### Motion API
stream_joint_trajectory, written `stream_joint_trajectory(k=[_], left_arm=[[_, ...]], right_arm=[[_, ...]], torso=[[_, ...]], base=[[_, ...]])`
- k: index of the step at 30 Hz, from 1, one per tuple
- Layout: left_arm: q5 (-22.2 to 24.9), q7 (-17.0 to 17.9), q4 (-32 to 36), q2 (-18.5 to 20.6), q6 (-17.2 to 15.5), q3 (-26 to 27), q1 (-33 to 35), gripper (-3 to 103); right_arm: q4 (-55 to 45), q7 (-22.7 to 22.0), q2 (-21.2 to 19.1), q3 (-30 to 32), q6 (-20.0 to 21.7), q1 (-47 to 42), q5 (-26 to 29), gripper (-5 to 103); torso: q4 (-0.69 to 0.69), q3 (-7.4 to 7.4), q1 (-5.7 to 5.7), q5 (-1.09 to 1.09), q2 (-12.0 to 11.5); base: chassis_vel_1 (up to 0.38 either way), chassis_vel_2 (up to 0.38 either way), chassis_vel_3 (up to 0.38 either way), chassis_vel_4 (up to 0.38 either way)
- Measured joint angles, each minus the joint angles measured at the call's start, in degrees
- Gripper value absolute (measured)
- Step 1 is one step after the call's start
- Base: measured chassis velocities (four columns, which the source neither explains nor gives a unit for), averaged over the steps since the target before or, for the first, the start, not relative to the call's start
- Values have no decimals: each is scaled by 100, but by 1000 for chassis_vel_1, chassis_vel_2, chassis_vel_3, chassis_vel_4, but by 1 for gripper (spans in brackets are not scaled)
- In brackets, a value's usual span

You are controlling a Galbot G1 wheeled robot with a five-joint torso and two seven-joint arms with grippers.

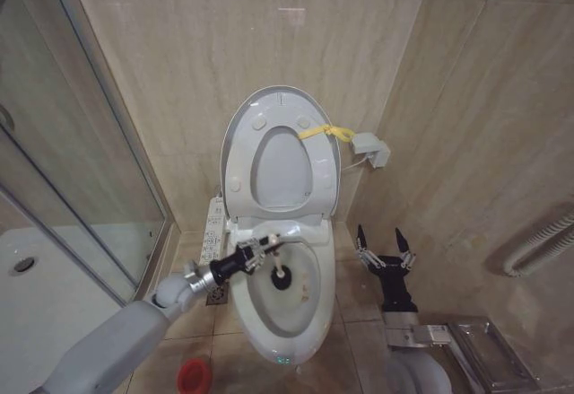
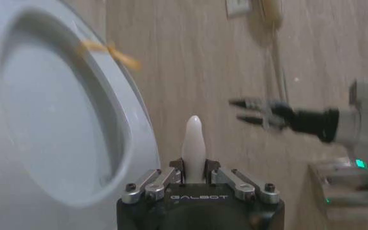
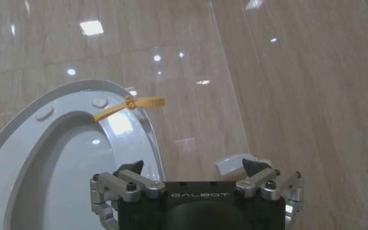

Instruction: Open the toilet lid, clean the toilet bowl with a toilet brush, close the toilet lid, and flush.

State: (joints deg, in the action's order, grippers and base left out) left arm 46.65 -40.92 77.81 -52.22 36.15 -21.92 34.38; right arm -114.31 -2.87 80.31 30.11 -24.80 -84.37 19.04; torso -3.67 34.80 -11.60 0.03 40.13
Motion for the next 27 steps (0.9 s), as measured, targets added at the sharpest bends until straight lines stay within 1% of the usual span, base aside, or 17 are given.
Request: stream_joint_trajectory(k=[4, 5, 8, 9, 11, 12, 13, 14, 16, 17, 18, 20, 21, 22, 24, 27], left_arm=[[-149, 44, -713, -416, 124, -503, -396, 20], [-149, 44, -713, -416, 124, -503, -396, 20], [-328, 139, -1468, -927, 246, -938, -753, 20], [-328, 139, -1468, -927, 246, -938, -753, 20], [-534, 160, -1983, -1166, 370, -1142, -911, 20], [-605, 139, -2162, -1221, 418, -1230, -976, 20], [-657, 112, -2325, -1280, 467, -1342, -1054, 20], [-657, 112, -2325, -1280, 467, -1342, -1054, 20], [-665, 92, -2438, -1339, 490, -1548, -1197, 20], [-601, 95, -2389, -1370, 476, -1648, -1275, 20], [-601, 95, -2389, -1370, 476, -1648, -1275, 20], [-389, 159, -2083, -1463, 392, -1761, -1432, 20], [-286, 180, -1936, -1532, 367, -1786, -1520, 20], [-286, 180, -1936, -1532, 367, -1786, -1520, 20], [-156, 193, -1759, -1592, 332, -1849, -1603, 20], [-161, 187, -1810, -1599, 327, -1961, -1575, 20]], right_arm=[[46, 38, 44, 77, -17, 22, 0, 100], [46, 38, 44, 77, -17, 22, 0, 100], [194, 65, 131, 201, -42, 96, 33, 100], [194, 65, 131, 201, -42, 96, 33, 100], [270, 89, 154, 241, -60, 130, 58, 100], [293, 101, 160, 259, -67, 141, 70, 100], [311, 110, 161, 276, -73, 149, 87, 100], [311, 110, 161, 276, -73, 149, 87, 100], [342, 120, 154, 314, -97, 160, 118, 100], [355, 126, 144, 330, -111, 163, 126, 100], [355, 126, 144, 330, -111, 163, 126, 100], [361, 140, 136, 360, -127, 163, 136, 100], [360, 144, 137, 379, -134, 156, 137, 100], [360, 144, 137, 379, -134, 156, 137, 100], [359, 153, 143, 406, -149, 136, 138, 100], [359, 160, 148, 412, -157, 134, 139, 100]], torso=[[2, 1, -2, 1, 0], [2, 1, -2, 1, 0], [-3, 1, -2, 0, -1], [-3, 1, -2, 0, -1], [-3, 1, -2, 0, 0], [1, 1, -2, 0, -1], [0, 1, -2, 0, -1], [0, 1, -2, 0, -1], [2, 1, -2, 1, -1], [2, 1, -2, 1, -1], [2, 1, -2, 1, -1], [2, 2, -2, 1, -2], [-2, 1, -2, 0, -1], [-2, 1, -2, 0, -1], [-6, 1, -2, 1, -1], [-4, 1, -2, 0, -1]], base=[[0, 0, 0, 0], [0, 0, 0, 0], [0, 0, 0, 0], [0, 0, 0, 0], [0, 0, 0, 0], [0, 0, 0, 0], [0, 0, 0, 0], [0, 0, 0, 0], [0, 0, 0, 0], [0, 0, 0, 0], [0, 0, 0, 0], [0, 0, 0, 0], [0, 0, 0, 0], [0, 0, 0, 0], [0, 0, 0, 0], [0, 0, 0, 0]])
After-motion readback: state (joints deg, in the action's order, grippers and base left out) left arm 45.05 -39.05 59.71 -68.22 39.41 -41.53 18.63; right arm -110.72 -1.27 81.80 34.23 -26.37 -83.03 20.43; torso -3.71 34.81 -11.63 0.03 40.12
